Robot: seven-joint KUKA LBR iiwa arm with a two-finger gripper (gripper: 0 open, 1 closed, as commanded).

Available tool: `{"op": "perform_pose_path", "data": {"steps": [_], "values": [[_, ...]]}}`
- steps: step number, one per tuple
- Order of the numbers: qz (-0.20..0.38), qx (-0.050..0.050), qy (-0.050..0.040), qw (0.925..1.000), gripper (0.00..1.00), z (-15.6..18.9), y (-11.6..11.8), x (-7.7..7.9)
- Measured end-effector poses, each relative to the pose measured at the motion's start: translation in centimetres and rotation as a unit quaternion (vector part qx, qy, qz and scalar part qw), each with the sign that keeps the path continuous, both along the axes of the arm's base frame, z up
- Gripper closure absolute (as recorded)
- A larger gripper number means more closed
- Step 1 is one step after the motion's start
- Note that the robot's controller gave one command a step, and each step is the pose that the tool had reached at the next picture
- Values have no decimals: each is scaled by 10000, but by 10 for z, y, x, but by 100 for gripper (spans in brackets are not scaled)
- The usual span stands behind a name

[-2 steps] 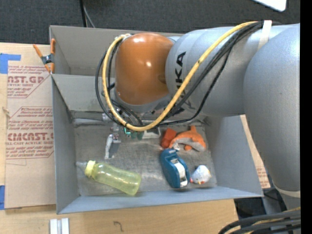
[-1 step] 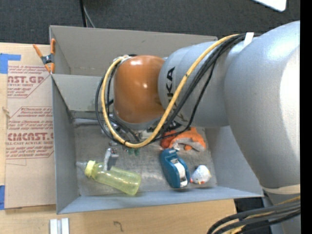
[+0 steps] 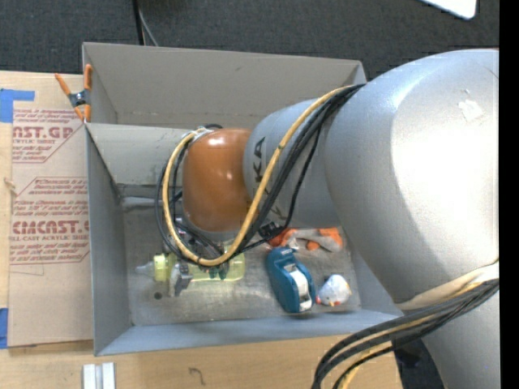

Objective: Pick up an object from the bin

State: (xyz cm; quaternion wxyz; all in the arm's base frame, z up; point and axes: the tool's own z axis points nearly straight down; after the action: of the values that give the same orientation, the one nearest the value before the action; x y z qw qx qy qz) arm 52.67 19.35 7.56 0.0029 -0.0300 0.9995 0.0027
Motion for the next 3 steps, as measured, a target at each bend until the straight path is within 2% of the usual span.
{"op": "perform_pose_path", "data": {"steps": [1,2,3], "values": [[1,1,0,10000,100,0,0,0],[20,-22,21,10000,100,108,-3,14],[20,-21,23,10000,100,108,-3,14]]}}
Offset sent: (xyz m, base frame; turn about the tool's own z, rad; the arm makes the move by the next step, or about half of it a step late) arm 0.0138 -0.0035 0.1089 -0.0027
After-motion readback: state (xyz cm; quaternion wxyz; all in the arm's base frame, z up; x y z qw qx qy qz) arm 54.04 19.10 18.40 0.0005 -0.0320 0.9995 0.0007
